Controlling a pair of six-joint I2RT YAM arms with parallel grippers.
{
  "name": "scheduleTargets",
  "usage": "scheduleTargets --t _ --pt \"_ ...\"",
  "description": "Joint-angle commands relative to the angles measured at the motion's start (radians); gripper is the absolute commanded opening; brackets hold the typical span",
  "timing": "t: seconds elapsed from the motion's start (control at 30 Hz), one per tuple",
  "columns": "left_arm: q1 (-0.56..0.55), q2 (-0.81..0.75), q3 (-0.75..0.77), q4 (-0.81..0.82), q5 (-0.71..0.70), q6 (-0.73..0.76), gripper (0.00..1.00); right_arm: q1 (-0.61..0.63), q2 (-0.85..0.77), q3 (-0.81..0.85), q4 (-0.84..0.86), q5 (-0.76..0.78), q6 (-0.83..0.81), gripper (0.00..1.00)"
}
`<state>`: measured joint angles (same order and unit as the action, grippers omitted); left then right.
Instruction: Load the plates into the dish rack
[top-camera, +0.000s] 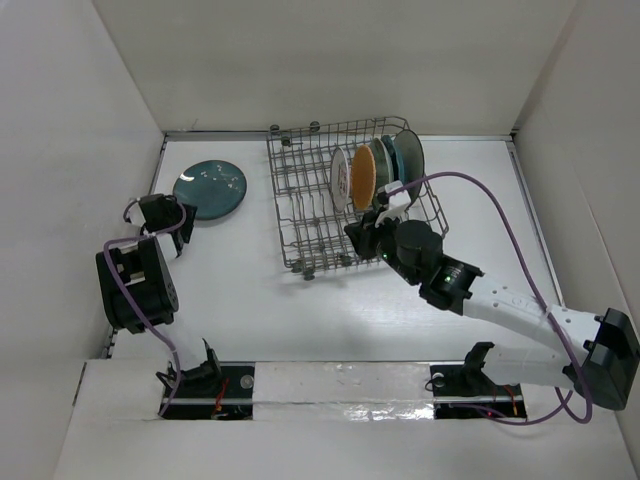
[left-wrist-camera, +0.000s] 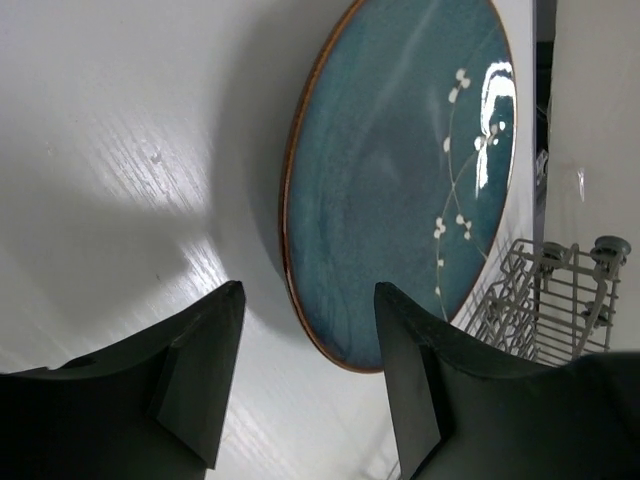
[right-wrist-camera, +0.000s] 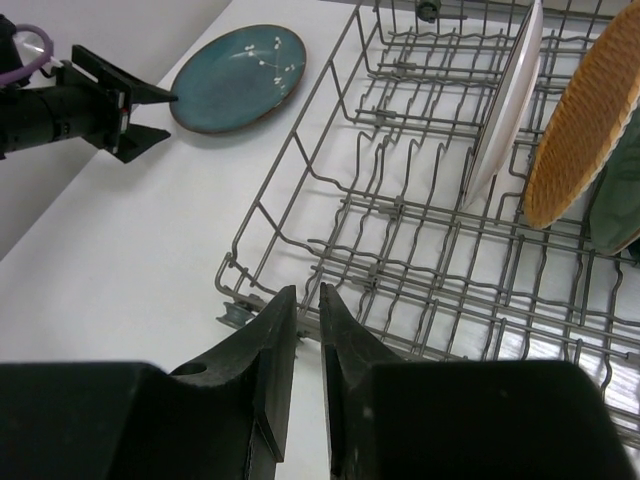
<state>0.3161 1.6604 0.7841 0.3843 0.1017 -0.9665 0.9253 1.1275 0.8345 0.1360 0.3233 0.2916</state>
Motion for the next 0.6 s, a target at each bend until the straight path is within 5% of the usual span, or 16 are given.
scheduleTargets --t 0.0,0.57 --pt "0.005 0.039 -0.002 0.119 0.029 -0.067 0.5 0.01 0.002 0.008 0.059 -0.006 -0.002 0.22" --pt "0.005 0.185 0.001 0.321 0.099 -0.195 0.28 0.001 0.003 0.006 0.062 0.002 -0.002 0.22"
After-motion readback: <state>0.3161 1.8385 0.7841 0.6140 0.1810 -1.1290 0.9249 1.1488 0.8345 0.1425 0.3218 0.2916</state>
